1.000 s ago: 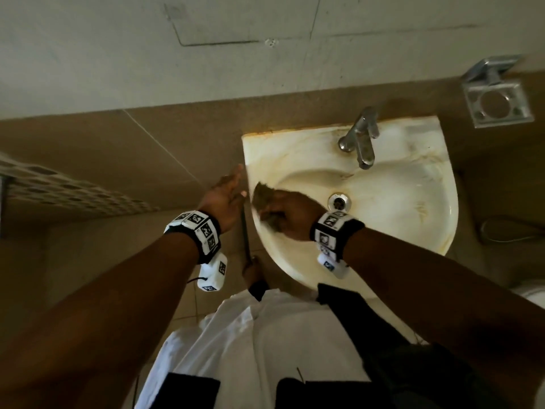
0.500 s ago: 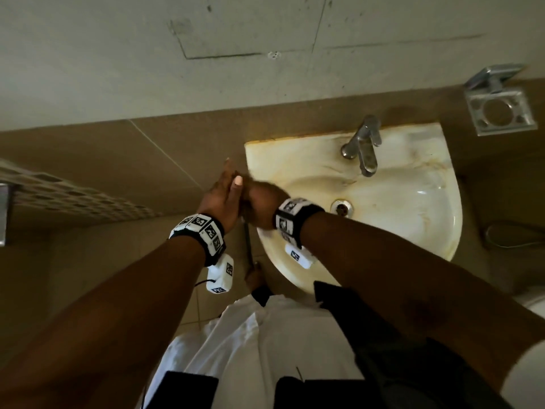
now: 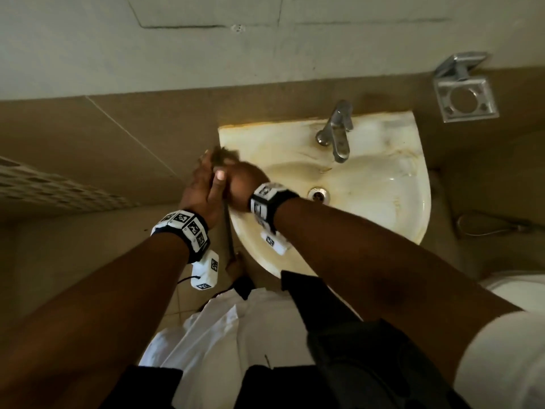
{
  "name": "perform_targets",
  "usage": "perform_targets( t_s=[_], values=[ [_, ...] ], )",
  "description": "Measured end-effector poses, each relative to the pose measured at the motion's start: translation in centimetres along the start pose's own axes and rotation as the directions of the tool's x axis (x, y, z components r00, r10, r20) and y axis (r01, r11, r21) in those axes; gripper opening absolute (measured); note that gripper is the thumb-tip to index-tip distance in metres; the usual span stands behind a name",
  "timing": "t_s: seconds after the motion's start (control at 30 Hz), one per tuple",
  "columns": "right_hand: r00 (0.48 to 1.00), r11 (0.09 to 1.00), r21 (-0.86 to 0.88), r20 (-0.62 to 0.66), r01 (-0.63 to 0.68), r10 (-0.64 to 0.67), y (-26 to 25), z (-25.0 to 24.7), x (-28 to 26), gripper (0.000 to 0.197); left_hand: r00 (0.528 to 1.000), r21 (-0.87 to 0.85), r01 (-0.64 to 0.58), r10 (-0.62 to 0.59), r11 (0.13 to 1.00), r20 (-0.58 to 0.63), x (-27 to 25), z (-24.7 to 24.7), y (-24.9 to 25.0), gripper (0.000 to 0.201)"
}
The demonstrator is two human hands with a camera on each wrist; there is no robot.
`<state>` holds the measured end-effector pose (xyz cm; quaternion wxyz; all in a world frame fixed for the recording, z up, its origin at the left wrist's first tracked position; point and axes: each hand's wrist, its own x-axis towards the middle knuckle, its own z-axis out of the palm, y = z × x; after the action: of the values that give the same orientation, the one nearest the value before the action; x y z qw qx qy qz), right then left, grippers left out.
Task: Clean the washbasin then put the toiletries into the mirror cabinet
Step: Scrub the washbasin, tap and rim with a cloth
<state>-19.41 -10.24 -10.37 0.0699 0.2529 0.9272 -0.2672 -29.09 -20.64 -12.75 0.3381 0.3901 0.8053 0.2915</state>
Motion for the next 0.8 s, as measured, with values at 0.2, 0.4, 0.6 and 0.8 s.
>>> perform_targets(
  t_s=[0.2,0.4,0.6,0.8],
  values=[
    [0.912,0.966,0.101,0.319,0.238,-0.258,1.4,4.0,-10.5,0.021,1.000,0.104,-0.005,0.005,0.995,-0.001,-1.2,1.2,-1.1,0.095],
    [0.745,0.967,0.017,0.634,0.254,-0.207,12.4,1.2,-19.4,0.011,0.996,0.332,-0.023,-0.008,0.943,0.093,-1.1,3.0,-1.9,0.103],
    [0.988,0.986,-0.129,0.097,-0.110,0.123,18.9,-5.0,-17.6,0.017,0.987,0.505,0.018,-0.097,0.863,0.130,-2.3,5.8,0.5,0.101],
    [0.964,0.996,-0.004,-0.252,-0.090,0.086,11.9,-2.4,-8.1,0.043,0.985,0.552,0.118,-0.169,0.826,0.042,-3.0,7.3,1.6,0.111]
  ],
)
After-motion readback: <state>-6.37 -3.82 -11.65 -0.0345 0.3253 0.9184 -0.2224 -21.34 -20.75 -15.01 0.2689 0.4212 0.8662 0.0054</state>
